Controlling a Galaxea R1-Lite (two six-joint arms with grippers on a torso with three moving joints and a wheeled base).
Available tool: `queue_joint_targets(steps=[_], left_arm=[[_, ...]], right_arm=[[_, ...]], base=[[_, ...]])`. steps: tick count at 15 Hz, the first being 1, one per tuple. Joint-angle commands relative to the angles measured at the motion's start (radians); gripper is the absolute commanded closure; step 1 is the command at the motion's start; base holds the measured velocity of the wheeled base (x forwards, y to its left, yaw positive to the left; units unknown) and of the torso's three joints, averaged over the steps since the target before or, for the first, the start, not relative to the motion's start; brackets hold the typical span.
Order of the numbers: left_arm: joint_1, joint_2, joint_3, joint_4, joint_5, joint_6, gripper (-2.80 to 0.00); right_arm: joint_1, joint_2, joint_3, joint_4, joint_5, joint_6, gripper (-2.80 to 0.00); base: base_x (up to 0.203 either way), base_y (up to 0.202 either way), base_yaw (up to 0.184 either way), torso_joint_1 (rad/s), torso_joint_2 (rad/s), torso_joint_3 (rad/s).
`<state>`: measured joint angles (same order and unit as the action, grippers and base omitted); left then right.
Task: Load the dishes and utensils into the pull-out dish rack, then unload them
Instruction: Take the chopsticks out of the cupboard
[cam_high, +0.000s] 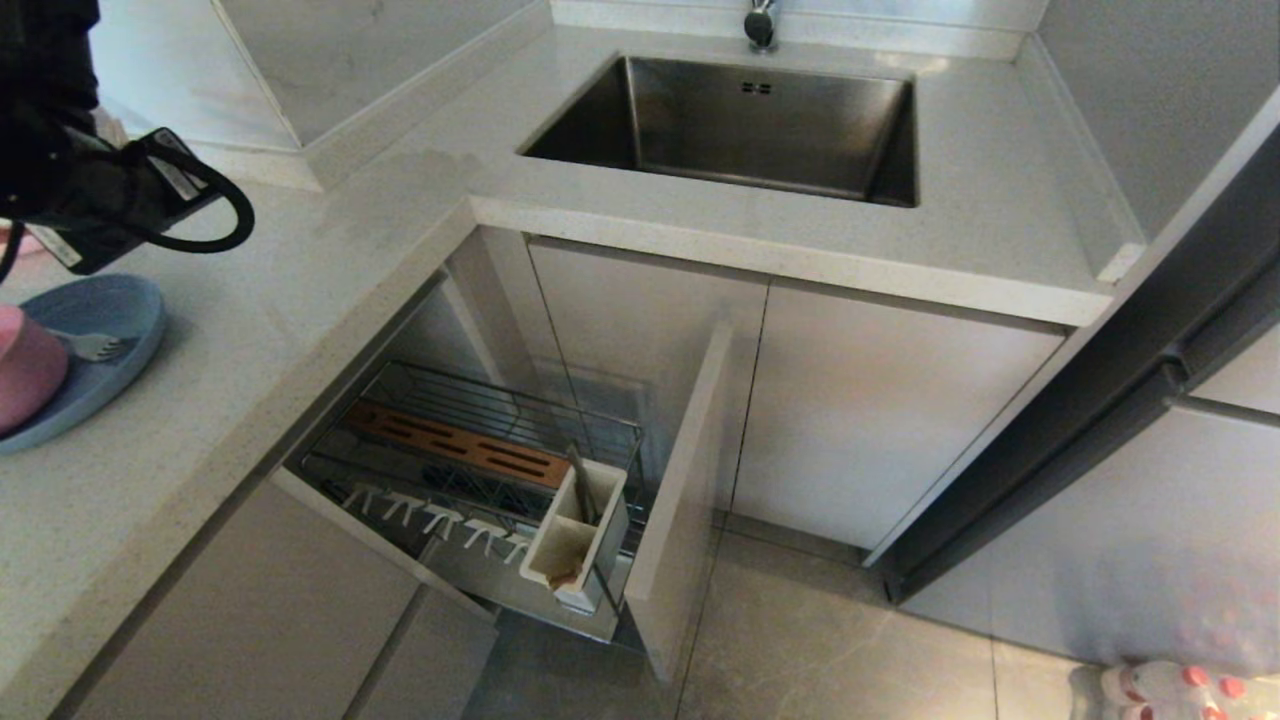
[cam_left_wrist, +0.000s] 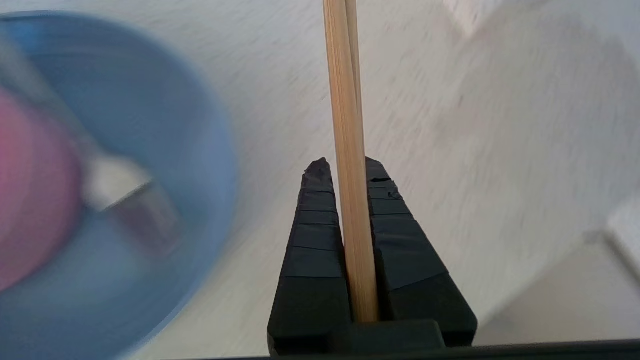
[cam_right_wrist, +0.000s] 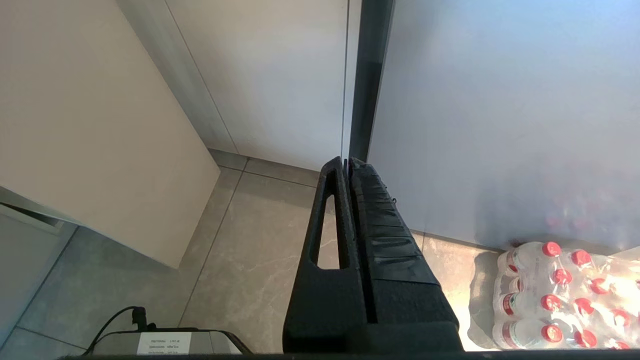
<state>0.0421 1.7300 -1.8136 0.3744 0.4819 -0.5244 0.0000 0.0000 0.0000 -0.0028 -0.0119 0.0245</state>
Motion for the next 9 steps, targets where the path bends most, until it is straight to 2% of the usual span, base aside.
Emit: queue_joint_targets(steps=[1, 4, 9], left_arm=[[0.007, 0.067, 0.001, -0.059, 0.003, -0.014, 0.00], [0.023, 0.121, 0.006, -0.177, 0.016, -0.046, 0.00], [0.033, 0.175, -0.003, -0.190, 0.024, -0.107, 0.00]], right_arm=[[0.000, 0.000, 0.000, 0.000, 0.000, 0.000, 0.00], [0.000, 0.001, 0.000, 0.000, 0.000, 0.000, 0.00], [0.000, 0.000, 0.000, 0.000, 0.000, 0.000, 0.00]], base=[[0.000, 0.000, 0.000, 0.000, 0.00, 0.000], [0.000, 0.000, 0.000, 0.000, 0.00, 0.000], [0.000, 0.000, 0.000, 0.000, 0.00, 0.000]])
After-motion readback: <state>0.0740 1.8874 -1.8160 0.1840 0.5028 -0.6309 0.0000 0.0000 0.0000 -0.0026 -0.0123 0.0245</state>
